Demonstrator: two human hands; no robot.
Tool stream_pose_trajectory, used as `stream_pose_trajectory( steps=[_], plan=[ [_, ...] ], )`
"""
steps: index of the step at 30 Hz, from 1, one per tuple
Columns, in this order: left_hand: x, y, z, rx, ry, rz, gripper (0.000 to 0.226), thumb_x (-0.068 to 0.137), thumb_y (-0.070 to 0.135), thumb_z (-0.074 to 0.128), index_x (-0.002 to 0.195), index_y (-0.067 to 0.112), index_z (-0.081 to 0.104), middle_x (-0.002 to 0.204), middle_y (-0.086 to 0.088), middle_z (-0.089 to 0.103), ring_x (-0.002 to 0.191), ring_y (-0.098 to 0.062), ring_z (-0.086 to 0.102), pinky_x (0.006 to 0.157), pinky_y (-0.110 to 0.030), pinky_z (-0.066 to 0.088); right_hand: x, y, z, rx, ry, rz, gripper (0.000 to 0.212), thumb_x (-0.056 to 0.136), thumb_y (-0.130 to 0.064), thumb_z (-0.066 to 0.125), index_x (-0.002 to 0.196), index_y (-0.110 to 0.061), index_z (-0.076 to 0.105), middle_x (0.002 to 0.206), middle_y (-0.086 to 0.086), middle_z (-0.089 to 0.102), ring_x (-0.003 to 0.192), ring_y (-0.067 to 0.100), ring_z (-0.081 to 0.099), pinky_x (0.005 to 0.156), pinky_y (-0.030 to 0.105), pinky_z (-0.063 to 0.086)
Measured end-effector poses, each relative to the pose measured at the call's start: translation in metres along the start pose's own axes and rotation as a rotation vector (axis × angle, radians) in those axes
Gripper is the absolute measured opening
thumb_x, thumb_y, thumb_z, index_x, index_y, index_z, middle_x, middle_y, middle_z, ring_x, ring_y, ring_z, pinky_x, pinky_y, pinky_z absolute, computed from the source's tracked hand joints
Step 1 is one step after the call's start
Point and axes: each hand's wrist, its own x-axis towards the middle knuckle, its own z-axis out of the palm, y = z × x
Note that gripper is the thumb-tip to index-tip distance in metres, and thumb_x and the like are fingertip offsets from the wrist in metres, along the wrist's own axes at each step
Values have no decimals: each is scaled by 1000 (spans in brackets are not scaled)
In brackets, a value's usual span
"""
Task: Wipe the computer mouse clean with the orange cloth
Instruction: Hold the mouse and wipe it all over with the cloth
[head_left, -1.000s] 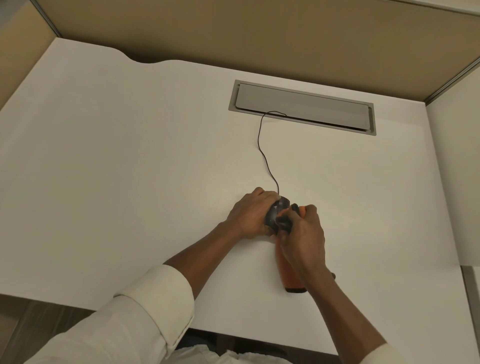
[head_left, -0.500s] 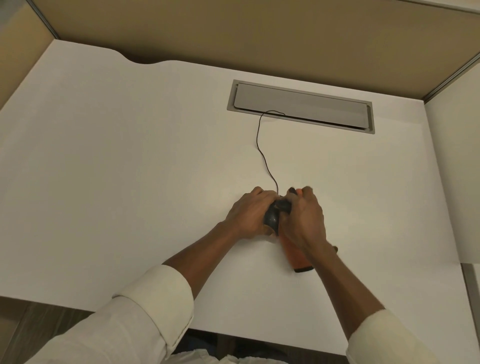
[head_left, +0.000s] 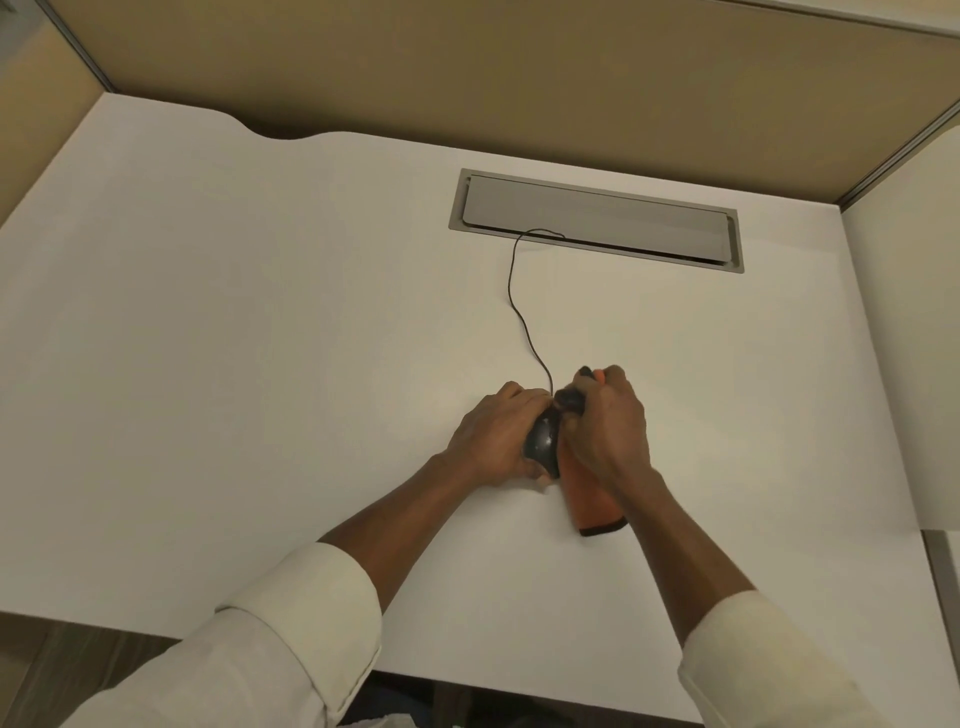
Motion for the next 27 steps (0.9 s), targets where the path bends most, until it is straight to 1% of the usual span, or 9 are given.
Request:
stream_pose_trajectory(
  steps=[4,9,12,14,17,19,22,24,27],
  plan=[
    [-1,0,1,-16,8,15,80,68,42,93,137,25,56,131,9,64,124,-17,51,95,-43,52,-6,5,-3,32,-14,-12,21,88,-7,64,105,-12,74,108,8,57,93,31,62,82,36,54],
    [0,-3,1,-10,0,16,82,71,40,89,142,27,52,141,15,58,128,-15,49,96,-44,52,-62,-1,5,106,29,-18,26,83,-8,68,105,-22,73,106,0,48,87,23,58,74,33,55],
    [0,-4,3,-23,9,12,82,73,42,90,144,25,51,143,12,57,130,-16,49,98,-45,53,-86,2,13,108,14,-41,32,84,-5,72,109,-24,72,107,-2,47,89,21,58,70,32,56],
    [0,-4,4,-24,11,13,83,73,43,90,144,25,51,143,12,57,131,-16,48,99,-44,52,-81,2,14,113,18,-22,31,83,-6,73,108,-24,72,108,-3,47,90,21,58,70,32,56],
    [0,-4,2,-9,10,39,83,70,45,90,142,26,53,140,15,58,128,-15,48,96,-42,52,-52,3,10,108,64,16,26,84,-7,68,105,-20,72,110,2,49,93,25,59,74,36,57],
    [0,-4,3,-15,21,43,81,68,44,92,137,25,55,135,12,62,126,-16,50,93,-42,52,-27,6,7,84,70,16,20,86,-7,65,103,-16,72,109,6,51,94,29,60,77,36,55],
    [0,-4,5,-22,31,27,79,67,43,93,134,21,57,130,5,65,124,-19,52,96,-45,53,-1,11,5,40,35,6,18,88,-8,63,103,-13,73,106,7,54,92,32,61,80,36,55],
    [0,-4,6,-19,37,32,79,67,43,94,134,19,58,130,3,65,123,-20,53,97,-45,52,3,13,6,35,27,2,19,89,-7,63,104,-12,73,107,7,54,93,32,61,82,36,55],
    [0,-6,6,-27,40,36,82,65,45,94,134,23,57,130,7,65,124,-18,52,96,-43,53,-14,13,7,72,43,-9,22,89,-8,64,107,-16,73,108,5,53,95,29,60,81,36,55]
  ],
)
